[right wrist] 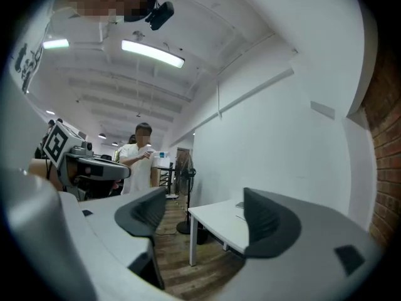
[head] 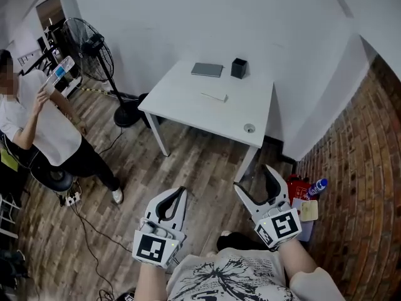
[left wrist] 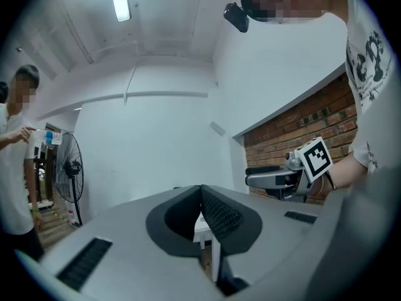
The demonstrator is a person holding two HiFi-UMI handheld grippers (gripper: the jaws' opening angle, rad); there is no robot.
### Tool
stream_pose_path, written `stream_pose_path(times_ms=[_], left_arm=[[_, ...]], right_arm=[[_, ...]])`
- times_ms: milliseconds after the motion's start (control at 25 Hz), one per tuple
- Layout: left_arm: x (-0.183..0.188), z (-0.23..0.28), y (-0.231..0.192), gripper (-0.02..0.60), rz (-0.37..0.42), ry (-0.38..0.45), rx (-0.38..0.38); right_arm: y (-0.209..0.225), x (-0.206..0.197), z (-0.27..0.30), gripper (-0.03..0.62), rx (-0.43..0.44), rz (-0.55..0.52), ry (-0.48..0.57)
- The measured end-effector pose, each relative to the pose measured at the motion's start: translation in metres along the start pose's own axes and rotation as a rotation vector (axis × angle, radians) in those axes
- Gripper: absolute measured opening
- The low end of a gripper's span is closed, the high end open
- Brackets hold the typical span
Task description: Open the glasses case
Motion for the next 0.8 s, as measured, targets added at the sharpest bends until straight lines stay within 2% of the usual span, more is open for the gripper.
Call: stream_pose_path(times_ms=[40, 120, 280, 440, 640, 800], left_arm=[[-0.004, 0.000, -0.002, 0.014, -0.004, -0.007, 0.002], [-0.009, 0.003, -0.008, 0.014, -0.014, -0.021, 0.008], [-0.012, 0.022, -0.026, 0.014, -0.014, -0.037, 0.024], [-0.020, 0.057, -0.060, 0.014, -0.011, -0.052, 0.052], [-0.024, 0.123, -0.113, 0.014, -0.001, -0.066, 0.096], [-0.016, 0.195, -0.157, 0.013, 0.010, -0.065, 0.094]], right_arm=[[0.000, -0.003, 0.005, 0.416, 0.000, 0.006, -0.005], [0.006, -0.006, 0.014, 0.433, -0.017, 0.007, -0.018], [0.027, -0.010, 0.041, 0.440, -0.027, 0.008, -0.028], [0.053, -0.022, 0.093, 0.439, -0.019, 0.021, -0.037], [0.097, -0.032, 0.179, 0.439, 0.012, 0.042, -0.041], [0.144, -0.029, 0.251, 0.439, 0.017, 0.053, -0.040]])
Point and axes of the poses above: the fingertips, and each gripper's own axes: z forward along the fingers, y to its right, x out of its top, the point moved 3 cm from there along -z, backward along the fingers, and after that the axes turned 1 degree about -y, right-handed, at the moved point
